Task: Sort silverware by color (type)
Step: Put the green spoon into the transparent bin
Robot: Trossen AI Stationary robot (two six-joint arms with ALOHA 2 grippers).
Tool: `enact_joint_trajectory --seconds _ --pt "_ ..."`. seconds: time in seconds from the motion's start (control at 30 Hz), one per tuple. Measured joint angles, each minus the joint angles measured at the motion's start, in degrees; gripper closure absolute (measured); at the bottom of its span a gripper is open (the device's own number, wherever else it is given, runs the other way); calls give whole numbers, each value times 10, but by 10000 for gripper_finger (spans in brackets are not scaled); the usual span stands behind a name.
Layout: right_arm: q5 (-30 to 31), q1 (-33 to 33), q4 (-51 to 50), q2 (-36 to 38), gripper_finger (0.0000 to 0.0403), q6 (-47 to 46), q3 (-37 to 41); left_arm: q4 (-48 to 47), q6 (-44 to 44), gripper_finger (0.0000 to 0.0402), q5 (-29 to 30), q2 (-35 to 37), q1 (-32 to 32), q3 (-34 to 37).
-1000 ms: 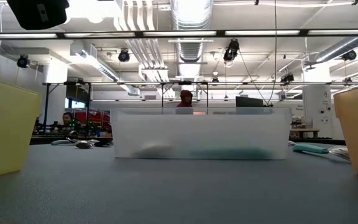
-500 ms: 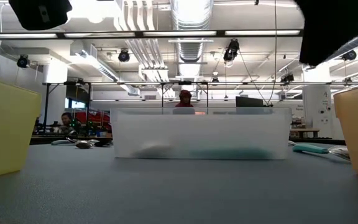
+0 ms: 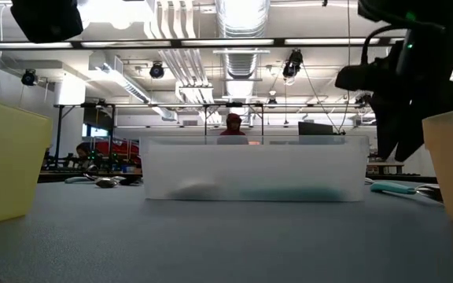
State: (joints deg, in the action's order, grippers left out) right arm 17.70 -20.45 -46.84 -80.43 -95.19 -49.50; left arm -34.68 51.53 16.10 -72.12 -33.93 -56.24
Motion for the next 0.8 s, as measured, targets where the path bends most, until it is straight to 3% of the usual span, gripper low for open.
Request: enact_joint_trajectory --seconds 0.43,0.8 --pt "-67 29 37 -21 233 2 34 -49 -7 279 28 0 0 0" --pt "-73 52 77 -59 239 9 38 -90 -7 279 40 19 0 0"
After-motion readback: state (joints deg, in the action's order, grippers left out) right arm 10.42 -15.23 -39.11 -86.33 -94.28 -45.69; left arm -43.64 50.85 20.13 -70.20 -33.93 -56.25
